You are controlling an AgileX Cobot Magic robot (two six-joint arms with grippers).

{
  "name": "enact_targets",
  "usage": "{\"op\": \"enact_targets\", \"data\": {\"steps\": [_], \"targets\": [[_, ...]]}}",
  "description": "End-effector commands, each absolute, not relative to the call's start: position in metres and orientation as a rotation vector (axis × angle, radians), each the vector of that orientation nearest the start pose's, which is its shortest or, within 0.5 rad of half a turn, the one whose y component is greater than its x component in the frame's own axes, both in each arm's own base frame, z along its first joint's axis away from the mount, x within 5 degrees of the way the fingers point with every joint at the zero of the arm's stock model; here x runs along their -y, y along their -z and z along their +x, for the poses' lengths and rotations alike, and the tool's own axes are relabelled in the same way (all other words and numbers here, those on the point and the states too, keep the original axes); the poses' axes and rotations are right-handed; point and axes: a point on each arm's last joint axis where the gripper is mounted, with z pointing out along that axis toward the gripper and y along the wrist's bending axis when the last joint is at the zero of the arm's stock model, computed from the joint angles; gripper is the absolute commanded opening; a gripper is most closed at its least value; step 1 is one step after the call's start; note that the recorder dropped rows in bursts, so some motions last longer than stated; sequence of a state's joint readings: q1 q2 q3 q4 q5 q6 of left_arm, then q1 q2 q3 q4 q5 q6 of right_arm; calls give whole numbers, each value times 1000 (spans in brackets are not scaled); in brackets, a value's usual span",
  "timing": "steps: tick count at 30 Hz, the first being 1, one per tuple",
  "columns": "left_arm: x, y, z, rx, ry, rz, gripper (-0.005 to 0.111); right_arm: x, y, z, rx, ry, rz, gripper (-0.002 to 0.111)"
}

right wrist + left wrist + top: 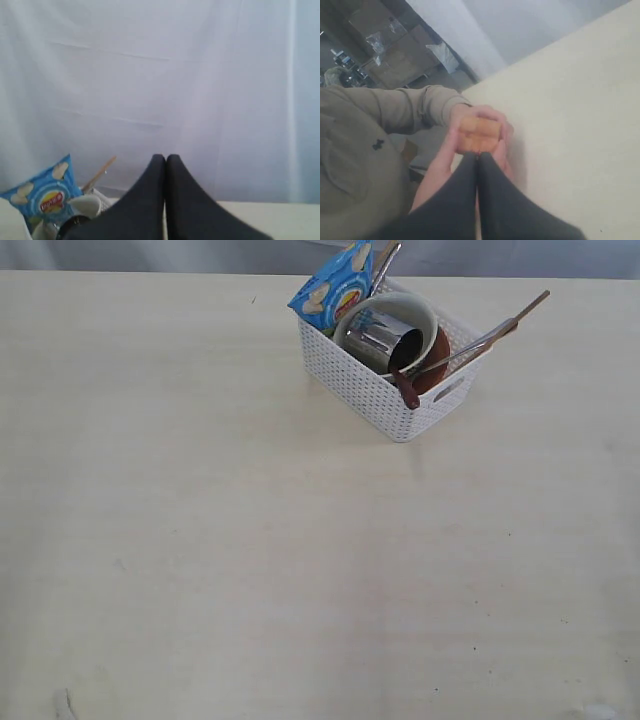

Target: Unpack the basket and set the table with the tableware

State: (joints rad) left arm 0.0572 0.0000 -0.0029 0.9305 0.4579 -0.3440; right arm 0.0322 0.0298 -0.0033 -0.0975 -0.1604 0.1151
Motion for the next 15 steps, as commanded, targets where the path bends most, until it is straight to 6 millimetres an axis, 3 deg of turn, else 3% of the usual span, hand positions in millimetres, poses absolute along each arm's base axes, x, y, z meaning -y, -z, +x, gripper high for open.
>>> {"op": "enact_targets", "data": {"steps": [1, 8, 12, 15], "targets": [[-35, -188, 47, -1814, -743, 154, 0, -4, -241, 52, -1182, -183, 50, 0], [-35, -188, 47, -1814, -743, 154, 0, 11, -263, 38, -834, -473, 342, 0], [-35, -188, 47, -1814, -743, 154, 0, 12, -282, 46, -893, -448, 365, 0], [-35, -188, 47, -1814, -743, 154, 0, 10, -303, 64, -993, -398, 346, 0]]}}
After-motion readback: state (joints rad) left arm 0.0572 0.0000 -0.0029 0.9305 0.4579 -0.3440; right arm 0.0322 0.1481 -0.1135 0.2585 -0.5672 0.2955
